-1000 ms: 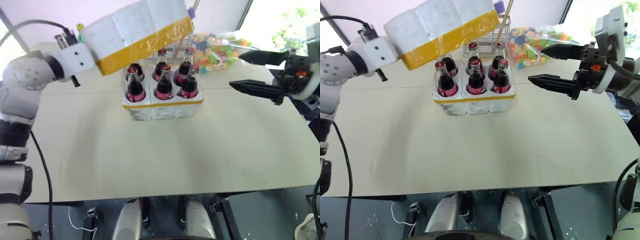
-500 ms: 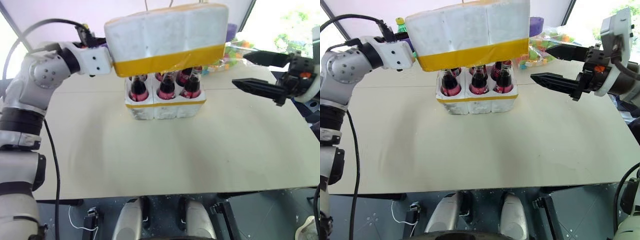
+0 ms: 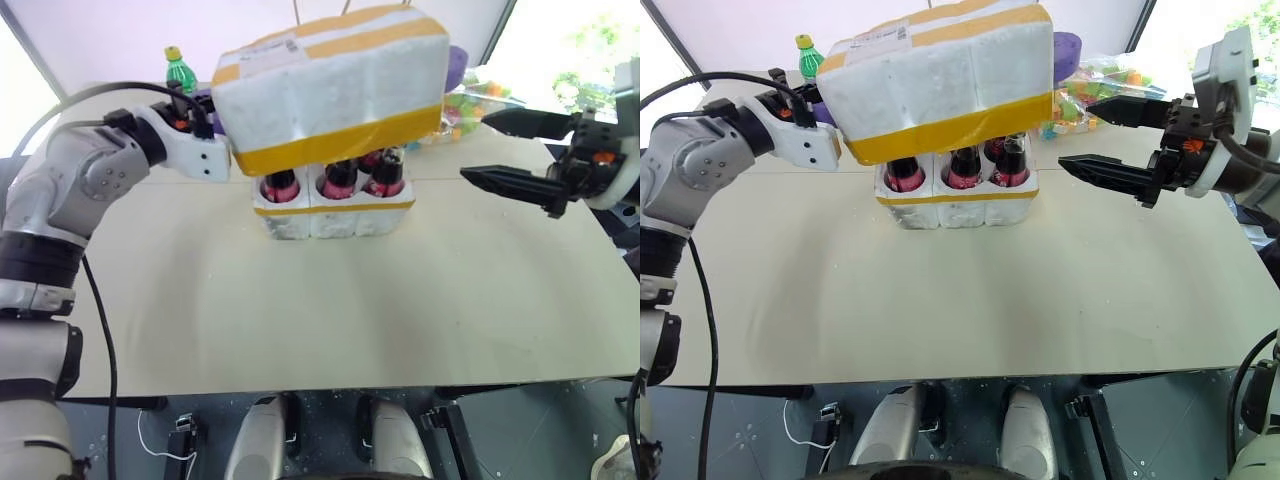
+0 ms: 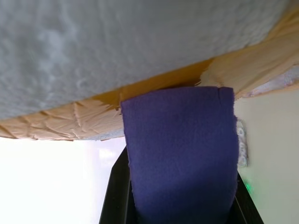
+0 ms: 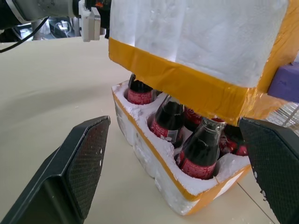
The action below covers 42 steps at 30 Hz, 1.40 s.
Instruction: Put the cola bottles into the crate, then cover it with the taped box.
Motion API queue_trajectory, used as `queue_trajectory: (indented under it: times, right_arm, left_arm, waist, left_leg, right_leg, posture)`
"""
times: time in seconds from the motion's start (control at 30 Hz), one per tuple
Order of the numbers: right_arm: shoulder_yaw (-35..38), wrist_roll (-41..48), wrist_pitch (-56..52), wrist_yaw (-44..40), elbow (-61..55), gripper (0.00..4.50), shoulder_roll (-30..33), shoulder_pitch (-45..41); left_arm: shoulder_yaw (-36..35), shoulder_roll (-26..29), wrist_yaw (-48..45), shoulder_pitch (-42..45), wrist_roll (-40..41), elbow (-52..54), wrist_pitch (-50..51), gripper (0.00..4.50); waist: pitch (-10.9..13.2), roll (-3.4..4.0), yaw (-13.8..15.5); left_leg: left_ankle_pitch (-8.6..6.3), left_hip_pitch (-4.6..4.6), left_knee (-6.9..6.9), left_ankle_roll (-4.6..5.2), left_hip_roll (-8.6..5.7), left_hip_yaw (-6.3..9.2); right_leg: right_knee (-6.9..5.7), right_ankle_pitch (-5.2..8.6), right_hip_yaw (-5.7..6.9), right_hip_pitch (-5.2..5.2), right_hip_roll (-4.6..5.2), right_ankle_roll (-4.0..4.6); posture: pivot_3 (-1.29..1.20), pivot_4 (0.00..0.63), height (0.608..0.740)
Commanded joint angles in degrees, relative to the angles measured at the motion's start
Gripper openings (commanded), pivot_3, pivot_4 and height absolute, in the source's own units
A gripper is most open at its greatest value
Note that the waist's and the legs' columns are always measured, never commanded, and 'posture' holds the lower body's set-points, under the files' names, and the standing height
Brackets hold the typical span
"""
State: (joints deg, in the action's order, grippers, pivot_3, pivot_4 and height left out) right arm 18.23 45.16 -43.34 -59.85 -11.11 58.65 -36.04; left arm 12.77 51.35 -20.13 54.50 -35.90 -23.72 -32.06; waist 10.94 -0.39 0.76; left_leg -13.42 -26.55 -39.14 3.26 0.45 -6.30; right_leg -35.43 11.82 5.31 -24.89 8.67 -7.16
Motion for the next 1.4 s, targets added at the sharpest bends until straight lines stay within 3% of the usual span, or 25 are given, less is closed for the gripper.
queue_trajectory:
  times: [0.03,0.17,0.63,0.8,0.97,1.03,1.07,1.23,1.27,1.4]
  right_arm:
    - [1.06,0.17,0.88,0.53,-1.35,4.5,0.16,-0.22]
    - [1.5,0.43,0.68,1.13,-1.61,4.5,0.0,0.32]
    - [2.38,1.08,0.99,2.6,-2.27,4.5,-0.9,2.09]
    - [2.02,1.2,0.96,3.03,-1.62,4.5,-1.64,1.32]
    - [1.5,0.89,1.19,2.87,-1.51,4.5,-2.02,1.29]
    - [1.18,0.44,1.34,2.46,-1.49,4.5,-1.73,1.43]
    - [1.07,0.1,1.54,2.17,-1.45,4.5,-1.46,1.64]
    - [1.48,-0.97,2.1,1.04,-0.64,4.5,-0.53,2.8]
    - [1.71,-1.16,2.27,0.78,-0.45,4.5,-0.48,3.17]
    - [2.27,-1.5,3.08,0.24,0.1,4.5,-0.6,4.46]
  left_arm:
    - [0.38,-0.53,3.61,2.44,-2.41,-1.0,-1.81,0.36]
    - [1.4,0.41,5.21,3.73,-5.4,-2.66,-4.15,0.36]
    - [-0.41,2.66,2.21,4.35,-3.55,0.8,-5.71,0.36]
    - [-0.38,4.59,1.89,2.11,-4.82,2.27,-5.14,0.36]
    - [0.06,2.64,2.07,-2.92,-5.51,5.11,-1.29,0.36]
    - [0.37,2.41,2.19,-4.12,-5.79,4.75,-0.71,1.33]
    - [0.59,2.59,2.81,-4.44,-6.29,4.37,-1.04,1.61]
    - [0.1,3.78,8.34,-4.03,-8.97,3.8,-3.95,4.15]
    - [-0.03,4.19,9.61,-3.99,-9.57,3.76,-4.58,4.46]
    - [-0.64,5.63,14.84,-4.45,-10.9,3.96,-7.31,4.46]
  waist:
    - [0.0,0.0,0.05]
    - [0.0,0.0,-0.01]
    - [0.0,0.0,-0.08]
    - [0.0,0.0,-0.14]
    - [-0.01,0.01,-0.1]
    - [-0.01,0.01,-0.09]
    - [-0.01,0.01,-0.12]
    - [-0.01,0.01,0.01]
    - [-0.01,0.01,0.02]
    - [-0.01,0.01,-0.03]
  left_leg:
    - [0.0,0.0,0.0,0.0,0.0,0.0]
    - [0.0,0.0,0.0,0.0,0.0,-0.01]
    - [0.02,-0.01,0.0,-0.03,0.0,-0.01]
    - [0.03,0.0,0.01,-0.04,0.01,-0.02]
    - [0.02,0.01,0.01,-0.03,0.01,-0.02]
    - [0.02,0.0,0.0,-0.03,0.01,-0.01]
    - [0.02,0.0,0.0,-0.03,0.01,-0.01]
    - [0.01,0.0,0.0,-0.02,0.01,-0.01]
    - [0.01,0.0,0.0,-0.01,0.0,-0.01]
    - [-0.02,0.01,0.0,0.03,0.0,-0.01]
  right_leg:
    - [-0.01,0.0,0.0,0.0,0.0,0.0]
    - [0.0,0.0,0.0,0.0,0.0,0.0]
    - [0.0,0.0,0.0,-0.02,-0.01,0.0]
    - [-0.01,0.0,0.0,-0.02,-0.01,0.0]
    - [-0.01,0.0,0.0,-0.01,-0.02,0.0]
    - [-0.02,0.0,0.0,-0.01,-0.02,0.0]
    - [-0.01,0.0,0.0,-0.01,-0.02,0.0]
    - [-0.01,0.0,0.0,-0.01,-0.01,0.0]
    - [-0.01,0.0,0.0,0.0,0.0,0.0]
    - [-0.02,0.0,0.0,0.0,0.0,0.0]
  posture:
    - [0.0,0.15,0.736]
    - [0.0,0.15,0.736]
    - [0.0,0.15,0.736]
    - [0.0,0.15,0.736]
    - [0.0,0.15,0.736]
    - [0.0,0.15,0.736]
    - [0.0,0.15,0.736]
    - [0.0,0.15,0.736]
    - [0.0,0.15,0.736]
    - [0.0,0.15,0.736]
